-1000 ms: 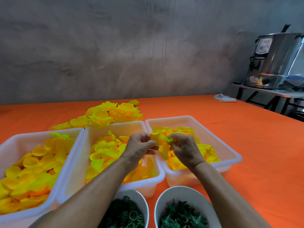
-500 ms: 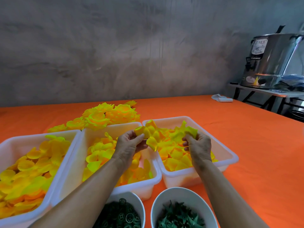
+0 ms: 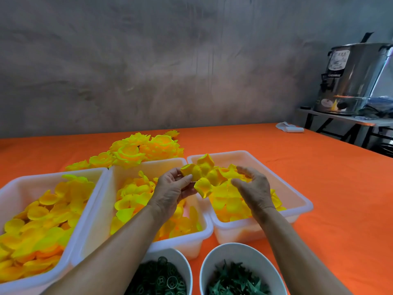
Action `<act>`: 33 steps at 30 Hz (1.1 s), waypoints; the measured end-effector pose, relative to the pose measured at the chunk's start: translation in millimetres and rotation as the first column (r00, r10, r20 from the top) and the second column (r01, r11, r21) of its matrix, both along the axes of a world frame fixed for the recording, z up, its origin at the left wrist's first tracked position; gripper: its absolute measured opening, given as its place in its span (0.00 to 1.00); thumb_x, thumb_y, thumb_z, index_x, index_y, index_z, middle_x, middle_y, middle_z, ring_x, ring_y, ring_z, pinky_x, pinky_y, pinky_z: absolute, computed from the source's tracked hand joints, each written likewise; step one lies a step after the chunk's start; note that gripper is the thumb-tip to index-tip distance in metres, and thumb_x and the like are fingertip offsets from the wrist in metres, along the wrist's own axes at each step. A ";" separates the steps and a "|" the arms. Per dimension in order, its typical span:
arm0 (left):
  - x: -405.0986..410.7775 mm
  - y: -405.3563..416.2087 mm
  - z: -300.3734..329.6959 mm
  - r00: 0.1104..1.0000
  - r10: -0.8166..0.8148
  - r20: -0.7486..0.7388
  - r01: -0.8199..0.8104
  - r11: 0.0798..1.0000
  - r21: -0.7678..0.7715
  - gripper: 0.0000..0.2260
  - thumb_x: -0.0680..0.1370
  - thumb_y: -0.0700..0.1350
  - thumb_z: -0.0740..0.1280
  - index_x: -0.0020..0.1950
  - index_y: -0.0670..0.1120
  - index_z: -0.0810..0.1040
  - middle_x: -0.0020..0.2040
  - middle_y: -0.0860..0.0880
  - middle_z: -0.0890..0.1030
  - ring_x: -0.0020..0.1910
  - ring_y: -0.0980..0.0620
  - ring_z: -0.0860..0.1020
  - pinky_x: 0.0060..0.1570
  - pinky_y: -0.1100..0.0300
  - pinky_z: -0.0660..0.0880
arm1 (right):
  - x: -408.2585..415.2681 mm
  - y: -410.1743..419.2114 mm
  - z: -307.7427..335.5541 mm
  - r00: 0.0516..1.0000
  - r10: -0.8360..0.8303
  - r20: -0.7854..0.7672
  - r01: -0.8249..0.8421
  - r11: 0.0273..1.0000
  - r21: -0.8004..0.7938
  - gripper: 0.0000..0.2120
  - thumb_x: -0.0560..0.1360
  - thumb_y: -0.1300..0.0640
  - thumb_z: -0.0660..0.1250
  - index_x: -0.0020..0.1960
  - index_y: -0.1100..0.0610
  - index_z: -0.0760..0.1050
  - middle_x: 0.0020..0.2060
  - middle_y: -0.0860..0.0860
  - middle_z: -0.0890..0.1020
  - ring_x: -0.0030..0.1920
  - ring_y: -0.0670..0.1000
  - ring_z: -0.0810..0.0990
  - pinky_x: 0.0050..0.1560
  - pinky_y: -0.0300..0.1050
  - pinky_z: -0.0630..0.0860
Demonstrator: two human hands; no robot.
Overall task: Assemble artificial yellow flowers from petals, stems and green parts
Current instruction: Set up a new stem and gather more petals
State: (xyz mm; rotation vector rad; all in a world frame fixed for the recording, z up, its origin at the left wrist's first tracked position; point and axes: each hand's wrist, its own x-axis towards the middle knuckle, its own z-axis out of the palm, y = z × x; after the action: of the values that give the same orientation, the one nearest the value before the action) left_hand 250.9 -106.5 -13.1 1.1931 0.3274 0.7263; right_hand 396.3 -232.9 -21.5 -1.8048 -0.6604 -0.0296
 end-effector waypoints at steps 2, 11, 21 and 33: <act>-0.6 -0.9 0.6 1.000 -0.030 -0.001 0.030 1.000 0.006 0.06 0.77 0.32 0.62 0.48 0.42 0.75 0.33 0.50 0.82 0.31 0.56 0.80 0.29 0.63 0.78 | -4.3 -0.4 5.2 0.994 0.092 -0.055 -0.083 0.985 0.150 0.14 0.72 0.61 0.71 0.57 0.59 0.80 0.52 0.53 0.83 0.55 0.49 0.79 0.60 0.45 0.73; -1.1 -6.9 -0.8 0.995 -0.093 -0.038 0.097 0.988 0.117 0.07 0.76 0.32 0.63 0.52 0.40 0.76 0.39 0.47 0.83 0.33 0.52 0.82 0.35 0.60 0.79 | -7.8 -3.2 6.0 0.807 0.540 -0.241 -0.497 0.840 0.219 0.09 0.71 0.71 0.68 0.47 0.60 0.76 0.33 0.49 0.81 0.32 0.43 0.79 0.34 0.38 0.76; 1.1 -8.6 -3.6 0.994 -0.088 -0.065 0.095 0.988 0.121 0.06 0.75 0.32 0.66 0.47 0.42 0.76 0.35 0.48 0.84 0.33 0.52 0.82 0.35 0.60 0.81 | -6.6 -2.3 1.4 0.845 0.487 -0.223 -0.403 0.852 0.334 0.11 0.65 0.73 0.73 0.38 0.60 0.76 0.30 0.53 0.81 0.29 0.45 0.79 0.33 0.38 0.77; 0.4 -3.1 -4.6 0.990 0.042 -0.138 -0.018 0.985 0.171 0.04 0.76 0.34 0.65 0.50 0.37 0.79 0.39 0.40 0.81 0.31 0.51 0.81 0.33 0.61 0.80 | -2.6 -1.6 -1.6 0.867 0.461 -0.191 -0.395 0.868 0.300 0.10 0.64 0.68 0.75 0.39 0.59 0.76 0.28 0.50 0.80 0.28 0.46 0.77 0.32 0.40 0.72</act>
State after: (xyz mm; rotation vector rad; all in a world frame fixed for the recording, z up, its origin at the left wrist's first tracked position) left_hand 251.2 -109.6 -17.6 1.4079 0.4078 0.7078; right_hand 393.7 -234.4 -23.1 -1.3520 -0.8199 0.4029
